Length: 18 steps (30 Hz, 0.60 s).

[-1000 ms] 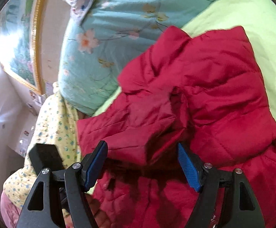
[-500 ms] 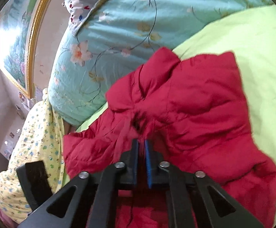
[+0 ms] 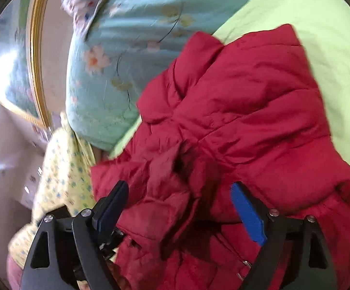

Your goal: Fold large clothes

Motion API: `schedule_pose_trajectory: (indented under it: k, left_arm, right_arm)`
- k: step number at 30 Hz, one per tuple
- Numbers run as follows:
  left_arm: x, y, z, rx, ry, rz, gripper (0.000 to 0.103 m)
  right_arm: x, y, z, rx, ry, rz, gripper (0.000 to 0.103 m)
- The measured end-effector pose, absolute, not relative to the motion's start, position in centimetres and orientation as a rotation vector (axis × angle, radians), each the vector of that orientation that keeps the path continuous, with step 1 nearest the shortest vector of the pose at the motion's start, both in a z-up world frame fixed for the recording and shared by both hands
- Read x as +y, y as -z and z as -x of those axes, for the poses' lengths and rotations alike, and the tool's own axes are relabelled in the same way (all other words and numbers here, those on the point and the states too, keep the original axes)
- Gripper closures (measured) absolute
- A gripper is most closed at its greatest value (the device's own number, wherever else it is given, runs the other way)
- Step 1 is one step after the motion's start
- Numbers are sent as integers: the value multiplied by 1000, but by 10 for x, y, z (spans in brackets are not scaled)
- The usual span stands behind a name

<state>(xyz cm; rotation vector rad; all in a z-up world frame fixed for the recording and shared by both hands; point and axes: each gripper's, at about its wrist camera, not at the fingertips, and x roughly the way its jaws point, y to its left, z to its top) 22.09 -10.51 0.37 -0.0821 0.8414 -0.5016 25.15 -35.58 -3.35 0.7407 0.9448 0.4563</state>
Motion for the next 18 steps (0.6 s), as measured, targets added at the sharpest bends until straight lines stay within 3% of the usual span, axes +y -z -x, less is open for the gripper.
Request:
schedule_pose_trajectory:
  k: [1,2,3,5,7,9,10,18]
  left_arm:
    - [-108,-4,-220,841,510,78,83]
    - [-110,-3,-220,844,509,75,82]
    - [-113,-2,-221,857,493,61,82]
    - [-114,0,-225,896,498,55,81]
    - [-110,0,-223,915,501,56,63]
    - [-106,-3,-217,900,486,37,25]
    - [-102,-6,-213,878,468,23,18]
    - [-56,-23,-229,785,404,80,16]
  right_arm:
    - [-351,36,-253,960,-470,-732,46]
    - [-346,41,-257,981,-477,-728,85]
    - [-344,42,-258,979,-474,-722,90]
    - [-345,33,-257,930,-451,-685,94]
    - [-351,23,-253,882,-436,-674,95]
    - [-361,13,-250,832,-385,-656,96]
    - [-370,11,-247,810,-355,-670,96]
    - [-392,8,-242,811,-182,-581,96]
